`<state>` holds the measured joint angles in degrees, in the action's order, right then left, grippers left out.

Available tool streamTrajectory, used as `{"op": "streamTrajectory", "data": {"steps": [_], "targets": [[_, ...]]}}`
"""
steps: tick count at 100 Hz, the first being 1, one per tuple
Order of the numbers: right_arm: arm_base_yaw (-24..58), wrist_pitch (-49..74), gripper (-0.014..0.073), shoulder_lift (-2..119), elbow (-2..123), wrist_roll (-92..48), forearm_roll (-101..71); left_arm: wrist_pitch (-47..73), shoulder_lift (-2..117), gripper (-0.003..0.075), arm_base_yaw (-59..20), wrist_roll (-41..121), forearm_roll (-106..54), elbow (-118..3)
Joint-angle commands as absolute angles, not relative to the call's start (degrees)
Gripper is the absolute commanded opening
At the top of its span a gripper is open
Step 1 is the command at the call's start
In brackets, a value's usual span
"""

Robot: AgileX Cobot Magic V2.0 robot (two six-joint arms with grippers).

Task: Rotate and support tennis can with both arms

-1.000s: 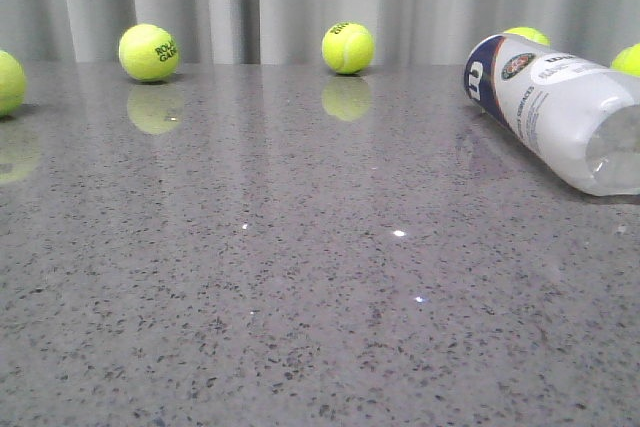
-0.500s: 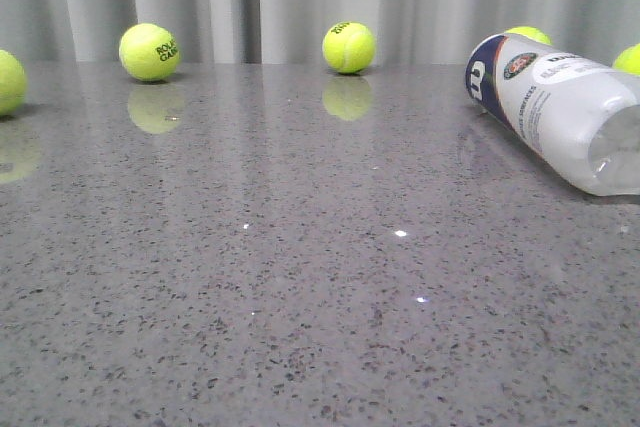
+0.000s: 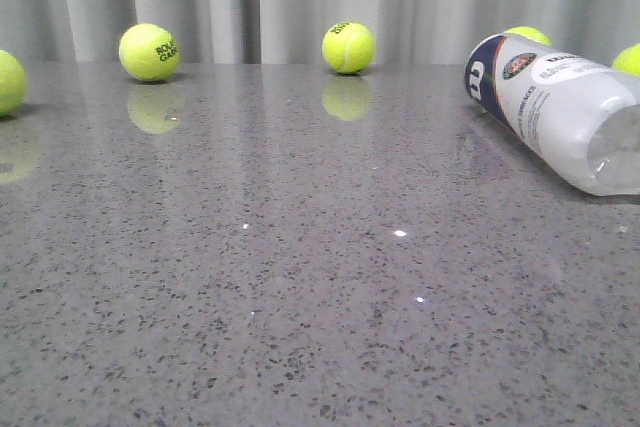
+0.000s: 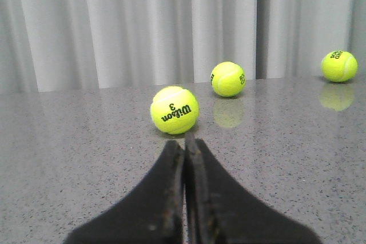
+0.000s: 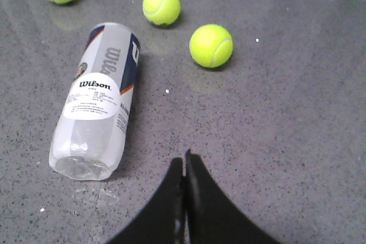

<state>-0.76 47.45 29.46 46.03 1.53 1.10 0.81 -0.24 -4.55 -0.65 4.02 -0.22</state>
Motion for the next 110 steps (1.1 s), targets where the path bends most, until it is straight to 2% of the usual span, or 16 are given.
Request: {"op": "streamTrajectory", "data": {"steps": [1, 14, 24, 29, 30, 42, 51, 59, 81, 110], "targets": [[-1.1, 48.1, -0.0067, 34.8, 51.3, 1.5, 1.5, -3.5, -2.5, -0.0021, -4.5, -1.1, 3.6, 2.4], [-1.1, 49.3, -0.0053, 38.8, 52.7, 1.3, 1.5, -3.5, -2.5, -0.0021, -4.5, -1.1, 3.6, 2.4], [-1.0, 50.8, 0.0048, 40.4, 52.7, 1.3, 1.5, -3.5, -2.5, -0.0021, -4.5, -1.1, 3.6, 2.4], [-1.0, 51.8, 0.0155, 41.0, 52.7, 1.3, 1.5, -3.5, -2.5, -0.0021, -4.5, -1.1, 3.6, 2.4], [-1.0, 52.0, 0.0155, 41.1, 52.7, 1.3, 1.5, -3.5, -2.5, -0.0021, -4.5, -1.1, 3.6, 2.4], [-1.0, 53.2, 0.0485, 41.1, 52.7, 1.3, 1.5, -3.5, -2.5, -0.0021, -4.5, -1.1, 3.6, 2.4], [-1.0, 53.2, 0.0671, 41.1, 52.7, 1.3, 1.5, -3.5, -2.5, -0.0021, -4.5, -1.1, 3.6, 2.4], [-1.0, 53.1, 0.0643, 41.1, 52.7, 1.3, 1.3, -3.5, -2.5, -0.0021, -4.5, -1.1, 3.6, 2.4], [-0.7, 50.6, 0.0646, 43.9, 54.6, -2.6, -4.3, -3.5, -2.5, -0.0021, -4.5, -1.1, 3.6, 2.4], [-0.6, 46.3, 0.0646, 61.4, 62.3, -12.8, -16.4, -3.5, -2.5, -0.0021, -4.5, -1.1, 3.6, 2.4]]}}
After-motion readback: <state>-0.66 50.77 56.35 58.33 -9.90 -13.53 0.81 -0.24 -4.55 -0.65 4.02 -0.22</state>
